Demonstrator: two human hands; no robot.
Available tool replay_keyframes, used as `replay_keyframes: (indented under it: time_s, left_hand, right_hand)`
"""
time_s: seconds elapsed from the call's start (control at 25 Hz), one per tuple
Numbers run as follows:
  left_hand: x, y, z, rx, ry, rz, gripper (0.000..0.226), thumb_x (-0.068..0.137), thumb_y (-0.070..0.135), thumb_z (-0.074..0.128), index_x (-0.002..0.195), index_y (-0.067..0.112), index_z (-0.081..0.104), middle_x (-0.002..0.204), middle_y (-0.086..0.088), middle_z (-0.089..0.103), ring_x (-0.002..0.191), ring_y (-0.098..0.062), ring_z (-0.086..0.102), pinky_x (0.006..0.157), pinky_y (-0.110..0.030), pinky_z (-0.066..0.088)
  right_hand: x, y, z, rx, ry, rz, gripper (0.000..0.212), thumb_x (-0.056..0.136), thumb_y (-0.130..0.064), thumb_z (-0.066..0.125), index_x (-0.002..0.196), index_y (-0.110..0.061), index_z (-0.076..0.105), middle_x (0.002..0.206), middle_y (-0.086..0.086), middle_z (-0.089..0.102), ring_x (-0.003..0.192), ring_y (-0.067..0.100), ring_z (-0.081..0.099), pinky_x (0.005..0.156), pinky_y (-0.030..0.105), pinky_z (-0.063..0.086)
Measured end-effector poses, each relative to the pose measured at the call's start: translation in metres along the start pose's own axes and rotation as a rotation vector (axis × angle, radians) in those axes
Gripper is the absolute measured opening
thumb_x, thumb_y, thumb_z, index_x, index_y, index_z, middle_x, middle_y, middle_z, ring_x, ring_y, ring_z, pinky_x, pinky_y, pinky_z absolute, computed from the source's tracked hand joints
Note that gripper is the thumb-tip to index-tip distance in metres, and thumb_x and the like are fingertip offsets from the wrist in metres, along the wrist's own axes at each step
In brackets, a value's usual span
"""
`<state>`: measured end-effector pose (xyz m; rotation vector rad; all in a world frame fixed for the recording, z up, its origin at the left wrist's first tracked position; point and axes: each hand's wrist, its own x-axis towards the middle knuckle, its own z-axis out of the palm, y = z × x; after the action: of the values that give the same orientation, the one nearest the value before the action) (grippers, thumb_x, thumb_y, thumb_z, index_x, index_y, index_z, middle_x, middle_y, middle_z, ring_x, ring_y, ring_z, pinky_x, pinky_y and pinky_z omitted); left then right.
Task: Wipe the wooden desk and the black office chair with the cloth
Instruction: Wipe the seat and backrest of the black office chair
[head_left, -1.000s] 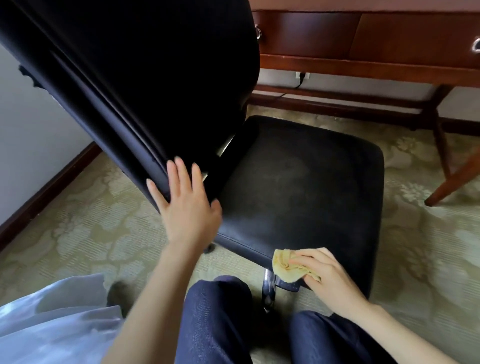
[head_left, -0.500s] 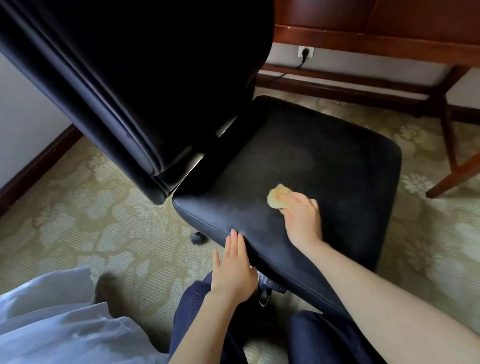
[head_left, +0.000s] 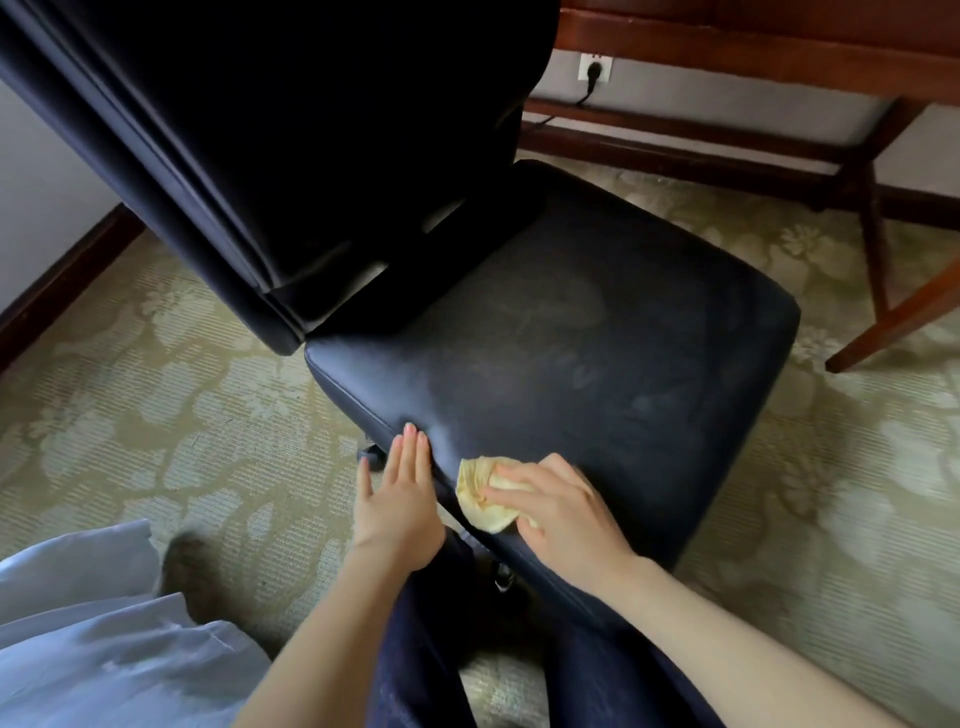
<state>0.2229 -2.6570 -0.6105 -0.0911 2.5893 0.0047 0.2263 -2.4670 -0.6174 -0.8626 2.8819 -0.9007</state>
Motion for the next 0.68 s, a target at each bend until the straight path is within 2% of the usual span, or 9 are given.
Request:
replay_keyframes:
  time_s: [0.12, 0.2, 0.28, 0.36, 0.48, 0.56, 0.6, 0.68]
  left_hand:
    - [0.009, -0.010, -0.009, -0.013, 0.011, -0.035, 0.076, 0.091, 0.016, 0.032, 0.148, 0.013, -0.018, 0.156, 0.002, -0.025, 0.144, -0.012, -0.018, 0.115, -0.047, -0.008]
    - [0.013, -0.010, -0.013, -0.080, 0.028, -0.084, 0.071, 0.094, 0.018, 0.030, 0.150, 0.013, -0.012, 0.158, 0.001, -0.019, 0.145, -0.013, -0.015, 0.116, -0.046, -0.008]
    - [0.009, -0.004, -0.012, -0.155, 0.056, -0.097, 0.070, 0.097, 0.029, 0.033, 0.151, 0.011, -0.009, 0.158, -0.003, -0.016, 0.146, -0.017, -0.013, 0.117, -0.046, -0.005]
    - [0.000, 0.009, -0.004, -0.205, 0.102, -0.035, 0.074, 0.097, 0.036, 0.036, 0.151, 0.012, -0.008, 0.158, -0.007, -0.017, 0.146, -0.022, -0.013, 0.117, -0.046, -0.001]
    - [-0.024, 0.042, 0.015, -0.281, 0.130, 0.079, 0.077, 0.096, 0.039, 0.039, 0.150, 0.012, -0.009, 0.156, -0.012, -0.021, 0.145, -0.030, -0.014, 0.116, -0.045, 0.003]
    - [-0.039, 0.057, 0.027, -0.331, 0.099, 0.122, 0.077, 0.096, 0.039, 0.040, 0.150, 0.014, -0.010, 0.156, -0.011, -0.022, 0.144, -0.032, -0.016, 0.117, -0.043, 0.006]
    - [-0.044, 0.060, 0.033, -0.333, 0.084, 0.130, 0.077, 0.096, 0.037, 0.040, 0.150, 0.015, -0.010, 0.156, -0.010, -0.022, 0.144, -0.031, -0.017, 0.117, -0.043, 0.007]
    - [-0.048, 0.055, 0.038, -0.304, 0.078, 0.142, 0.077, 0.095, 0.031, 0.040, 0.150, 0.018, -0.012, 0.156, -0.008, -0.023, 0.144, -0.028, -0.018, 0.117, -0.044, 0.006]
  right_hand:
    - [-0.037, 0.020, -0.016, -0.085, 0.025, -0.078, 0.061, 0.051, 0.012, 0.072, 0.101, -0.024, 0.075, 0.105, -0.006, 0.069, 0.068, 0.024, 0.057, 0.067, 0.029, 0.054]
    - [-0.054, 0.044, -0.034, -0.136, 0.038, -0.008, 0.064, 0.049, 0.014, 0.071, 0.101, -0.024, 0.075, 0.106, -0.005, 0.069, 0.069, 0.026, 0.058, 0.066, 0.030, 0.055]
    - [-0.063, 0.074, -0.055, -0.216, 0.050, 0.202, 0.064, 0.056, 0.014, 0.067, 0.108, -0.023, 0.071, 0.107, -0.003, 0.067, 0.078, 0.028, 0.058, 0.068, 0.035, 0.055]
    - [-0.061, 0.106, -0.072, -0.252, 0.104, 0.452, 0.055, 0.072, 0.009, 0.056, 0.120, -0.018, 0.063, 0.112, 0.004, 0.061, 0.093, 0.028, 0.054, 0.080, 0.039, 0.051]
    - [-0.038, 0.131, -0.080, -0.003, 0.414, 0.940, 0.041, 0.089, 0.005, 0.047, 0.127, -0.010, 0.051, 0.124, 0.016, 0.051, 0.111, 0.033, 0.047, 0.093, 0.039, 0.041]
    - [-0.019, 0.124, -0.070, 0.143, 0.587, 1.222, 0.044, 0.091, 0.004, 0.045, 0.132, -0.013, 0.044, 0.134, 0.017, 0.042, 0.119, 0.038, 0.041, 0.099, 0.041, 0.036]
    - [-0.013, 0.116, -0.061, 0.138, 0.616, 1.273, 0.046, 0.092, 0.004, 0.044, 0.134, -0.014, 0.043, 0.137, 0.016, 0.039, 0.121, 0.038, 0.039, 0.101, 0.040, 0.032]
    - [-0.008, 0.093, -0.041, 0.034, 0.617, 1.208, 0.049, 0.090, 0.003, 0.042, 0.136, -0.014, 0.044, 0.141, 0.012, 0.040, 0.118, 0.038, 0.040, 0.101, 0.034, 0.024]
